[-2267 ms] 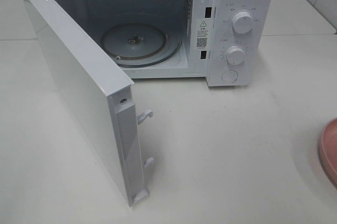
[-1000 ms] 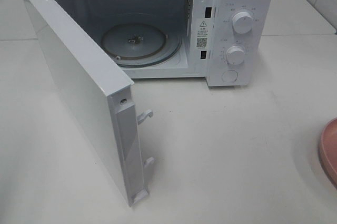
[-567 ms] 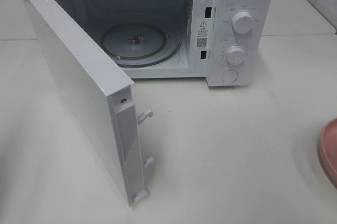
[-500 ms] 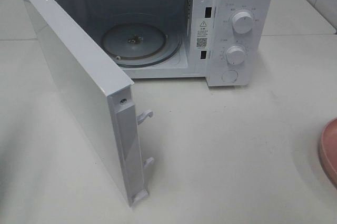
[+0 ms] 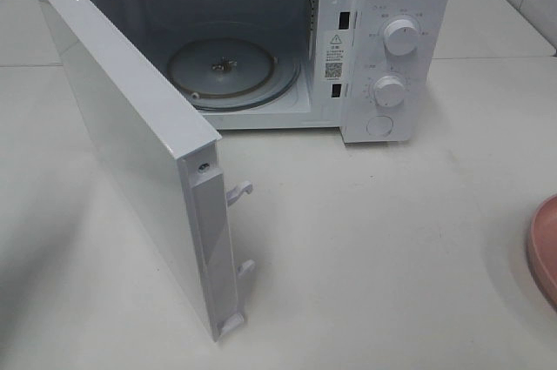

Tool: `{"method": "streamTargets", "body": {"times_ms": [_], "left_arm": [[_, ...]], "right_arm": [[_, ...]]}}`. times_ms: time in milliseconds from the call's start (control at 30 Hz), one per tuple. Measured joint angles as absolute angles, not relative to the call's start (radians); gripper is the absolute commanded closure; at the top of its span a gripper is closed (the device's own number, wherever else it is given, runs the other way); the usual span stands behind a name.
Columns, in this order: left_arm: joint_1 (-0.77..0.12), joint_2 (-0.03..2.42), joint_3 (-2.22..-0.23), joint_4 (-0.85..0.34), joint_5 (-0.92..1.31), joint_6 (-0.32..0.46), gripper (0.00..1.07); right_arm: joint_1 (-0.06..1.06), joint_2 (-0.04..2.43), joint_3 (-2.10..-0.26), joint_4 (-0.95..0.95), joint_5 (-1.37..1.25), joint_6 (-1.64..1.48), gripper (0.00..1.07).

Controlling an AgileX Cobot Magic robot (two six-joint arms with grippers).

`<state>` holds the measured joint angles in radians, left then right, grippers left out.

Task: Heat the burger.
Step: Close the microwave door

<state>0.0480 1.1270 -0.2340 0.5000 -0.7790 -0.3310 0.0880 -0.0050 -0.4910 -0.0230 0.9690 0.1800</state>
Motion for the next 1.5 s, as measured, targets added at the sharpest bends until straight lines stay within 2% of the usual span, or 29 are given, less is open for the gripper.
{"method": "streamTargets", "body": {"times_ms": [33,100,133,167,233,467,567,633,833,900,1500], "left_arm": [[0.048,1.127,-0.234,0.500,-0.779,-0.331,1.07],[0.048,1.186,-0.277,0.575,-0.781,-0.390,1.07],[0.048,1.186,-0.277,0.575,-0.781,-0.390,1.07],[0.048,1.221,-0.300,0.619,-0.786,-0.431,1.07],[0.039,1.250,-0.318,0.644,-0.787,-0.457,1.07],[-0.057,1.338,-0.355,0.656,-0.786,-0.440,1.07],[-0.102,1.374,-0.369,0.619,-0.784,-0.428,1.07],[-0.169,1.415,-0.384,0.565,-0.780,-0.397,1.07],[-0.225,1.454,-0.396,0.499,-0.778,-0.372,1.07],[-0.281,1.489,-0.420,0.449,-0.773,-0.363,1.07],[-0.538,1.696,-0.661,0.226,-0.732,-0.300,1.07]], "right_arm": [[0.088,-0.005,-0.491,-0.023,0.969,0.180,0.31],[0.088,-0.005,-0.491,-0.023,0.969,0.180,0.31],[0.088,-0.005,-0.491,-0.023,0.969,0.180,0.31],[0.088,-0.005,-0.491,-0.023,0.969,0.180,0.31],[0.088,-0.005,-0.491,-0.023,0.969,0.180,0.31],[0.088,-0.005,-0.491,-0.023,0.969,0.180,0.31],[0.088,-0.005,-0.491,-0.023,0.969,0.180,0.31],[0.088,-0.005,-0.491,-0.023,0.969,0.180,0.31],[0.088,-0.005,-0.491,-0.023,0.969,0.180,0.31],[0.088,-0.005,-0.491,-0.023,0.969,0.180,0.31],[0.088,-0.005,-0.491,-0.023,0.969,0.180,0.31]]}}
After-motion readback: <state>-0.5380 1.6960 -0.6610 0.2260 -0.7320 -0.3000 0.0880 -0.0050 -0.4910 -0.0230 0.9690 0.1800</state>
